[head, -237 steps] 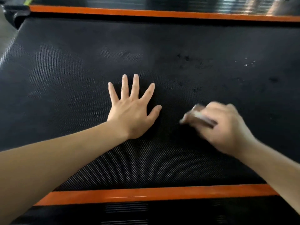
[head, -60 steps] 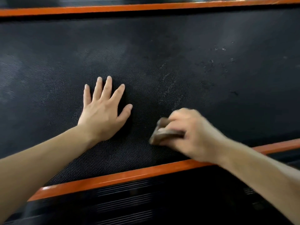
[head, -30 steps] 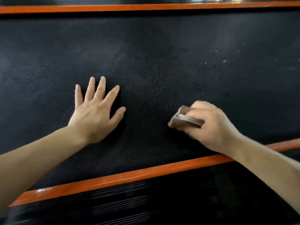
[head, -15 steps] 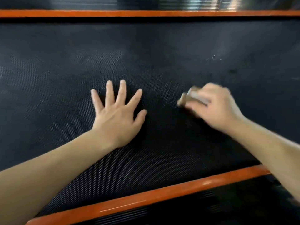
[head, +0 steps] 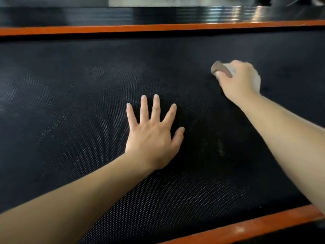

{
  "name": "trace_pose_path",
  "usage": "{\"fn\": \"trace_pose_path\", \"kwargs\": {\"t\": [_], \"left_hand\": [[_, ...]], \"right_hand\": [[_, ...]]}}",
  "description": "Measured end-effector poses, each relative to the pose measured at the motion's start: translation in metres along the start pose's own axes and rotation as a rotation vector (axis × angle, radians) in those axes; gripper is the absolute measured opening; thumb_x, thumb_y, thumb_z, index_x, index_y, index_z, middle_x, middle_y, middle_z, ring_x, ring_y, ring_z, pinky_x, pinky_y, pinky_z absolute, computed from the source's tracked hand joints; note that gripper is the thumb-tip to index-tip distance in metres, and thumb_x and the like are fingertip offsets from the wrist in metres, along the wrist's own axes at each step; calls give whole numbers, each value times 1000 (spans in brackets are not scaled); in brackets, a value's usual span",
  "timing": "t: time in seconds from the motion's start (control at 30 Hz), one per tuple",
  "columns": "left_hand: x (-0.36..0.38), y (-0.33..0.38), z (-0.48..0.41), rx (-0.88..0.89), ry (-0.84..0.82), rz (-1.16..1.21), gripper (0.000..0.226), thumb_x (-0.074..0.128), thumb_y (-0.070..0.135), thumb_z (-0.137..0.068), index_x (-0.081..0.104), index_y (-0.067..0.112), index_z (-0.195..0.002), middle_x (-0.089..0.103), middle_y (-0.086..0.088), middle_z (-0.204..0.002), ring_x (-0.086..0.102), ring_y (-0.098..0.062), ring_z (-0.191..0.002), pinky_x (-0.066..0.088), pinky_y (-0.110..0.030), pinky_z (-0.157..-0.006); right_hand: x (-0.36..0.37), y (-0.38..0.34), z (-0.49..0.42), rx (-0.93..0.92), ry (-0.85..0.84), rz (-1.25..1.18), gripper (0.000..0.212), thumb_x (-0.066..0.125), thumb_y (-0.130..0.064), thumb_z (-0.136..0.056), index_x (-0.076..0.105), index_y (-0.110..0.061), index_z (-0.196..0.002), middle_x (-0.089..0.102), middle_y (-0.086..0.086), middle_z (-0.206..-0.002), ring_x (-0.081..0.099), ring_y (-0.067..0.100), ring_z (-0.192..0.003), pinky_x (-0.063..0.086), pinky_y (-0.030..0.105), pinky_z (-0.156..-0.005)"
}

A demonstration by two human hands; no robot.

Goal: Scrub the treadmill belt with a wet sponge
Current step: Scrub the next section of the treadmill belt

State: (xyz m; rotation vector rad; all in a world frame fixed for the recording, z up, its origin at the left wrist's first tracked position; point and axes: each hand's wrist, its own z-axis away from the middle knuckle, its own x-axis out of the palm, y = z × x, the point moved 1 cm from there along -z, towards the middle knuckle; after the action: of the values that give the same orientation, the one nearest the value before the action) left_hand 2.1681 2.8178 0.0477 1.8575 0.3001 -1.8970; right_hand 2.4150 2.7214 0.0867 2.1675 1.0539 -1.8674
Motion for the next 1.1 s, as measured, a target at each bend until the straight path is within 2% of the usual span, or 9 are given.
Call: {"fn": "trace_pose_path", "kwargs": {"t": [0.07, 0.17, 0.37, 0.47, 0.53, 0.73, 0.83, 0.93, 1.1], "left_hand": [[0, 1, 1, 3, 13, 2, 75, 9, 69, -95, 6, 36, -162, -6, -13, -171, -17, -39, -155, -11, -66, -120], [-1, 1, 0, 1, 28, 4, 75, 11, 69, -95, 8, 35, -162, -5, -13, -171, -16, -40, -155, -11, -66, -120], [0, 2, 0, 8, 36, 4, 74, 13, 69, -96, 7, 36, -162, -6, -12, -172, -18, -39, -155, -10, -66, -120], [-1, 2, 0, 8, 35, 4, 74, 14, 70, -96, 6, 37, -162, -7, -11, -172, -19, -37, -155, -12, -65, -120], [-3, 3, -1, 8, 35, 6, 75, 14, 70, -96, 5, 38, -162, -9, -10, -172, -21, -37, -155, -13, -65, -120], [-2, 4, -1, 8, 50, 2, 75, 15, 70, -96, 7, 37, -162, -7, -10, -172, -20, -36, -155, -12, -65, -121], [-3, 5, 0, 9, 55, 10, 75, 15, 69, -96, 7, 36, -162, -8, -10, -172, -21, -36, -155, -13, -65, -121], [-2, 5, 2, 6, 60, 25, 74, 16, 68, -96, 10, 36, -163, -5, -10, -172, -19, -35, -156, -12, -65, -121], [-2, 6, 0, 6, 53, 20, 73, 16, 68, -97, 8, 36, -163, -8, -11, -172, -21, -36, -155, -11, -66, -121]], "right_hand": [[6, -16, 21, -143, -85, -38, 39, 58, -53, -92, 69, -18, -106, 61, 4, -99, 60, 27, -92, 48, 45, -87], [3, -22, 44, -309, -214, -121, 21, 68, -46, -89, 68, -26, -86, 59, 0, -87, 59, 22, -78, 48, 42, -78], [22, -7, -60, 46, 29, 26, 29, 58, -50, -88, 64, -23, -91, 67, 6, -95, 63, 35, -95, 48, 46, -88], [40, -28, -54, -168, -76, 32, 34, 59, -51, -92, 67, -22, -109, 63, 9, -105, 60, 33, -99, 46, 46, -91], [41, -32, -51, -281, -138, -36, 31, 60, -51, -93, 68, -24, -106, 60, 1, -98, 58, 27, -93, 47, 46, -91], [49, -24, -128, 87, 57, 32, 26, 53, -47, -94, 62, -24, -98, 67, 4, -106, 60, 34, -106, 38, 43, -91], [71, -54, -119, -67, 12, 33, 33, 53, -49, -94, 67, -23, -108, 67, 8, -113, 60, 34, -109, 40, 43, -93], [78, -67, -110, -290, -71, -47, 32, 57, -55, -91, 67, -25, -99, 67, 0, -99, 60, 27, -95, 36, 40, -87], [68, -54, -155, 80, 26, 27, 32, 55, -52, -93, 67, -27, -110, 68, 2, -113, 60, 30, -110, 36, 45, -97]]}}
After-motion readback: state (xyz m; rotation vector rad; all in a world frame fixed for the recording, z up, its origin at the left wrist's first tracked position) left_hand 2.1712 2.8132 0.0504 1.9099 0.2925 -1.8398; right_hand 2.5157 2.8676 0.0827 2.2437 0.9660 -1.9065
